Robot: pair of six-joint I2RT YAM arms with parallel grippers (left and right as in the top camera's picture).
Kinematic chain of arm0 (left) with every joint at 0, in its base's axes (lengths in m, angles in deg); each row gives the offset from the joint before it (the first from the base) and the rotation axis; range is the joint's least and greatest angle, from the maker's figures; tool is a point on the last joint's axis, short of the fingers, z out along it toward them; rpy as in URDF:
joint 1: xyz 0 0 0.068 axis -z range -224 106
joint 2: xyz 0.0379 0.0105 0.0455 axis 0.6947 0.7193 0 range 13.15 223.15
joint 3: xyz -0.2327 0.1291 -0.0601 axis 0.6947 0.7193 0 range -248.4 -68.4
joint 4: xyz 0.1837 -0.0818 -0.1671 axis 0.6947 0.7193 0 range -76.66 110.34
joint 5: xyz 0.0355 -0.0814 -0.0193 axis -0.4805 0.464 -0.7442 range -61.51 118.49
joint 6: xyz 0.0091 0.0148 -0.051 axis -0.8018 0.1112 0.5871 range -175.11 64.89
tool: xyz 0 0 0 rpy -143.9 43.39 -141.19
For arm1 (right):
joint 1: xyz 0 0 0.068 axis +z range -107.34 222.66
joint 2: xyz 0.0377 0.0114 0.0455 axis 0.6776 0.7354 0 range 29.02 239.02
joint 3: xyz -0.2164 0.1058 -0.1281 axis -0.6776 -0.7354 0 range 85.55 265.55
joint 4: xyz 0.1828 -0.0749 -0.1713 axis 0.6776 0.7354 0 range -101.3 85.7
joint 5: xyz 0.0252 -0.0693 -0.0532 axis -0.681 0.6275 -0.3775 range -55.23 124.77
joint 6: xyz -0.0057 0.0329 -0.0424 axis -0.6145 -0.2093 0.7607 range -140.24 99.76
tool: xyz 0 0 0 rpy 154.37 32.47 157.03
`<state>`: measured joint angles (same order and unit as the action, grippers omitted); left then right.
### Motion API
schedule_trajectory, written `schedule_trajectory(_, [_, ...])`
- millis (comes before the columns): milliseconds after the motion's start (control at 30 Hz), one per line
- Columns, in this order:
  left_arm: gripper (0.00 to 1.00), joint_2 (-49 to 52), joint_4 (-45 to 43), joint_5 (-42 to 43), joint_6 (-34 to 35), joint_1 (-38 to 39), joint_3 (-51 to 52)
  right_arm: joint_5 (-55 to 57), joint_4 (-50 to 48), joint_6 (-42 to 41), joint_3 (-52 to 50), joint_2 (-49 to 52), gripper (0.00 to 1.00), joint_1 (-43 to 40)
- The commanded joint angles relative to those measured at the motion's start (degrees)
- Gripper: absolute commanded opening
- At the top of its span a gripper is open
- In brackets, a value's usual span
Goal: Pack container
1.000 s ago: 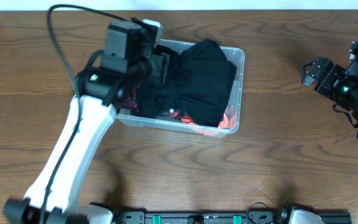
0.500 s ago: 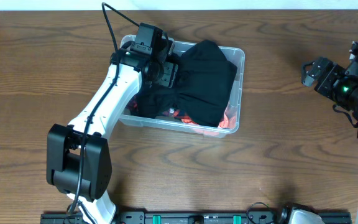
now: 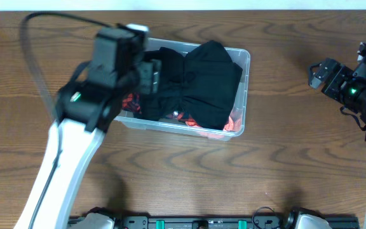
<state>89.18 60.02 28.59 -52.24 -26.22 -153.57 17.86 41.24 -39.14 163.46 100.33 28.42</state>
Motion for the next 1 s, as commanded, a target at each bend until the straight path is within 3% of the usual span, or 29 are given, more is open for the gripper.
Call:
schedule_trajectory(0, [0.79,-4.3,3.7,-9.5,3.3,-2.7,-0.4,0.0,0.0,-0.3,0.2,-0.3,0.99,-0.4])
schedule_trajectory(167, [0.83,-10.7,11.3,-12.8,5.6,-9.3,-0.4,0.0,0.0,-0.3,0.2,-0.3,0.99,-0.4])
schedule_trajectory(233, [0.98,-12.3,13.5,-12.8,5.6,-11.8,-0.4,0.0,0.0,-0.3,0.2,-0.3,0.99,-0.4])
schedule_trajectory(467, [0.98,-14.3,19.4,-12.8,5.6,-16.0,-0.4,0.0,0.0,-0.3,0.2,-0.3,0.99,-0.4])
schedule_trajectory(967, [0.98,-14.3,19.5,-12.8,5.6,-16.0,-0.3,0.0,0.0,-0.3,0.2,-0.3,0.99,-0.4])
